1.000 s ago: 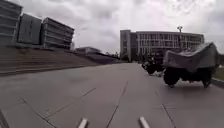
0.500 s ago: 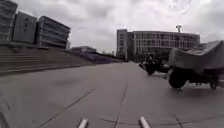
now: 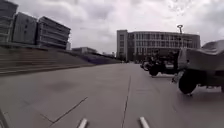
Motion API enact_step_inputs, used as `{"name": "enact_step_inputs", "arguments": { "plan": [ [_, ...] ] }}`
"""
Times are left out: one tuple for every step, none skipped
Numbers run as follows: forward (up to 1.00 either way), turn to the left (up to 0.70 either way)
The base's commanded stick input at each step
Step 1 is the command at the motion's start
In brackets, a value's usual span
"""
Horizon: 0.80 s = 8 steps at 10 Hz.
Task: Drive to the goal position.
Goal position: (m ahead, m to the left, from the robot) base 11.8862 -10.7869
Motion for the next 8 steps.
{"name": "enact_step_inputs", "arguments": {
  "plan": [
    [0.70,-0.35],
    [0.70,-0.35],
    [0.70,-0.30],
    [0.70,-0.11],
    [0.70,0.00],
    [0.70,0.00],
    [0.70,0.00],
    [0.70,0.00]
  ]
}}
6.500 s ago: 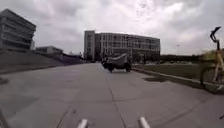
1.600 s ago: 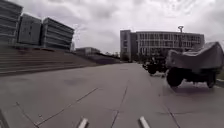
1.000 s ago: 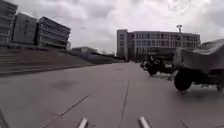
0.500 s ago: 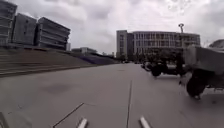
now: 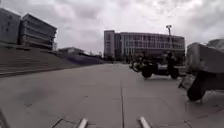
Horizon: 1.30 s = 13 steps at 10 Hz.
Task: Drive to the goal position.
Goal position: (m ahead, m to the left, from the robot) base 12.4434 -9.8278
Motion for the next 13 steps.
{"name": "enact_step_inputs", "arguments": {
  "plan": [
    [0.70,0.00],
    [0.70,0.00],
    [0.70,0.00],
    [0.70,0.00],
    [0.70,0.00],
    [0.70,0.00],
    [0.70,0.00],
    [0.70,0.00],
    [0.70,0.00],
    [0.70,0.00],
    [0.70,0.00],
    [0.70,0.00],
    [0.70,0.00]
  ]
}}
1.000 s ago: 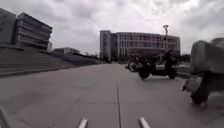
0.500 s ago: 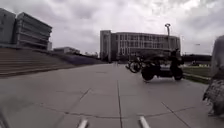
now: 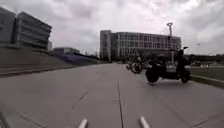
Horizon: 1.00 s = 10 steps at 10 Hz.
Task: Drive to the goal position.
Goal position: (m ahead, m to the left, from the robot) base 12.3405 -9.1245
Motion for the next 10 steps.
{"name": "enact_step_inputs", "arguments": {
  "plan": [
    [0.70,0.00],
    [0.70,0.00],
    [0.70,0.00],
    [0.70,0.00],
    [0.70,0.00],
    [0.70,0.00],
    [0.70,0.00],
    [0.70,0.00],
    [0.70,0.00],
    [0.70,0.00]
  ]
}}
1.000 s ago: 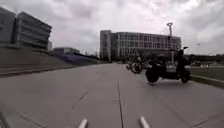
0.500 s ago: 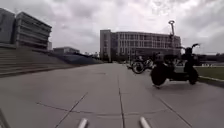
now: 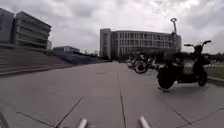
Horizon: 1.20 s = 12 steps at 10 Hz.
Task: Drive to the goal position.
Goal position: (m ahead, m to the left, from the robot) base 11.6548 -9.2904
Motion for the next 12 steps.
{"name": "enact_step_inputs", "arguments": {
  "plan": [
    [0.70,0.00],
    [0.70,0.00],
    [0.70,0.00],
    [0.70,0.00],
    [0.70,0.00],
    [0.70,0.00],
    [0.70,0.00],
    [0.70,0.00],
    [0.70,0.00],
    [0.70,0.00],
    [0.70,0.00],
    [0.70,0.00]
  ]
}}
